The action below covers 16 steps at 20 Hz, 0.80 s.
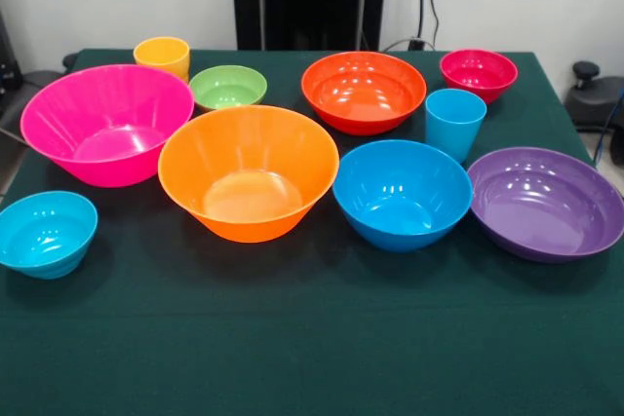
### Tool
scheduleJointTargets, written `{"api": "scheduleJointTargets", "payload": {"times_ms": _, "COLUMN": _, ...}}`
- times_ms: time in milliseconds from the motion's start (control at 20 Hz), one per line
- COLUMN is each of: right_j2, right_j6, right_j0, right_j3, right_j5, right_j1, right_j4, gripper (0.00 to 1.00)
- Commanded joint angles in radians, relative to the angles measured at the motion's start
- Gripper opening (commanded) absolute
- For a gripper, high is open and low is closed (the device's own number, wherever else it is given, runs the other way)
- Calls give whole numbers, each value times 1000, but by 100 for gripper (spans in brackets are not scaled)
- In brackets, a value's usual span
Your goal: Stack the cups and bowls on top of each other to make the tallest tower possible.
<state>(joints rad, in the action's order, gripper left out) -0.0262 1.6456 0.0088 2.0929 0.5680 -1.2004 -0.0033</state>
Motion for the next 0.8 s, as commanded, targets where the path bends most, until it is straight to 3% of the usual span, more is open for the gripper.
{"api": "scheduleJointTargets", "payload": {"times_ms": 50, "right_j2": 79, "right_j6": 72, "right_j0": -29, "right_j3": -195, "right_j5": 83, "right_j1": 138, "right_j4": -34, "gripper": 100}}
{"api": "scheduleJointTargets", "payload": {"times_ms": 550, "right_j2": 89, "right_j6": 69, "right_j0": -38, "right_j3": -355, "right_j5": 42, "right_j1": 296, "right_j4": -38, "gripper": 100}}
{"api": "scheduleJointTargets", "payload": {"times_ms": 800, "right_j2": 83, "right_j6": 84, "right_j0": -28, "right_j3": -381, "right_j5": -15, "right_j1": 361, "right_j4": -40, "gripper": 100}}
